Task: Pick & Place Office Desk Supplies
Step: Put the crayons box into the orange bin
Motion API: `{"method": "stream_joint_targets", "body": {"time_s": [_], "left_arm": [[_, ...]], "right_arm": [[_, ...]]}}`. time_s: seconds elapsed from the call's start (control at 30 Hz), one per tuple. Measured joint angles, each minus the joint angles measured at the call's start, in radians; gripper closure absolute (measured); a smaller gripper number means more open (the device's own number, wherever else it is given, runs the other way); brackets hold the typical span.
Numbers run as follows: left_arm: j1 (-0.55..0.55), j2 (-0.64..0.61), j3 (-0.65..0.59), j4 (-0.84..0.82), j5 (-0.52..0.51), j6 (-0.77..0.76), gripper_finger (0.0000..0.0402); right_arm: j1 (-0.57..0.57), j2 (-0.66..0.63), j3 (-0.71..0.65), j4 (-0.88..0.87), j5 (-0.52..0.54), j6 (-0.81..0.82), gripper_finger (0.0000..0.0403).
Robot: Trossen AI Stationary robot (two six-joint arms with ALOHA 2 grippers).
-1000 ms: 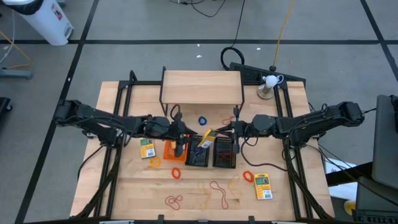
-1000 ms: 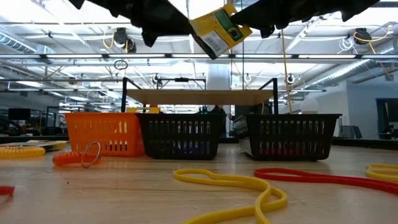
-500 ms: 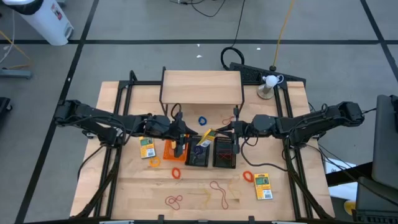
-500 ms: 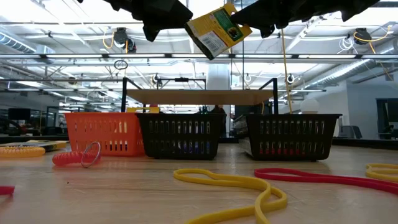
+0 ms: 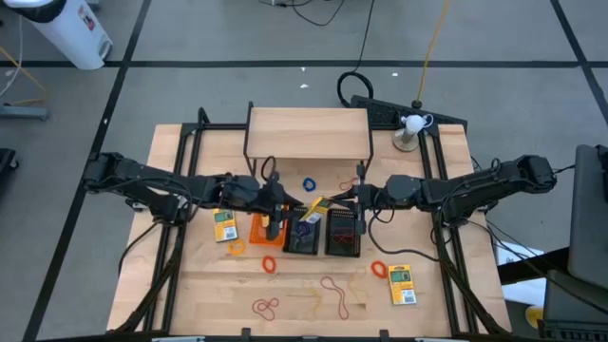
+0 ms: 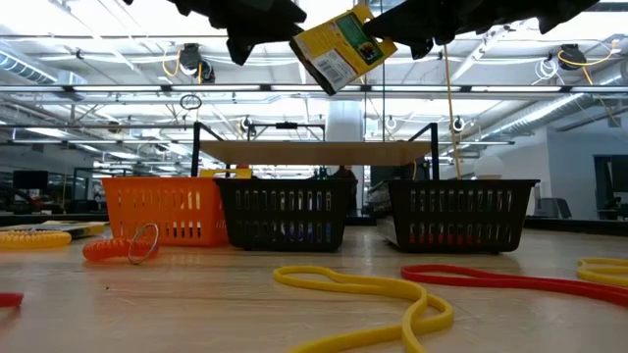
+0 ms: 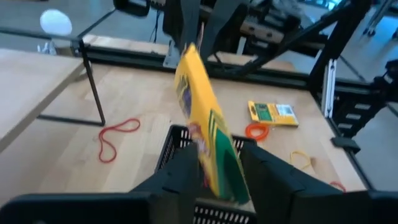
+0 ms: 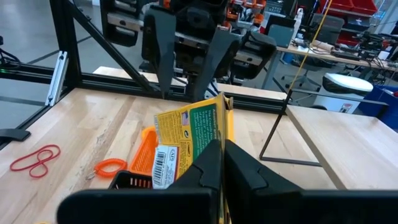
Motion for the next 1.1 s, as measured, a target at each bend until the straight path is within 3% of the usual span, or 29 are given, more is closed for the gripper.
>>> {"method": "stream_joint_targets", "body": {"time_s": [0.3,0.43,0.7,1.1], "left_arm": [[-0.009,0.0,0.0,0.03,-0.009,0.102,0.0133],[-0.015,0.0,0.0,0.043,-0.012,0.099,0.0095],[-0.015,0.01,-0.001,0.055,-0.044,-0.011,0.0101],[-0.014,0.085,-0.003,0.078,-0.038,-0.028,0.0127]], "right_arm": [[0.0,0.0,0.0,0.002,0.0,0.0,0.0403],[0.0,0.0,0.0,0.003,0.0,-0.004,0.0403],[0.0,0.0,0.0,0.032,0.0,-0.018,0.0403],[0.003,0.0,0.0,0.055,-0.002,-0.03,0.0403]]}}
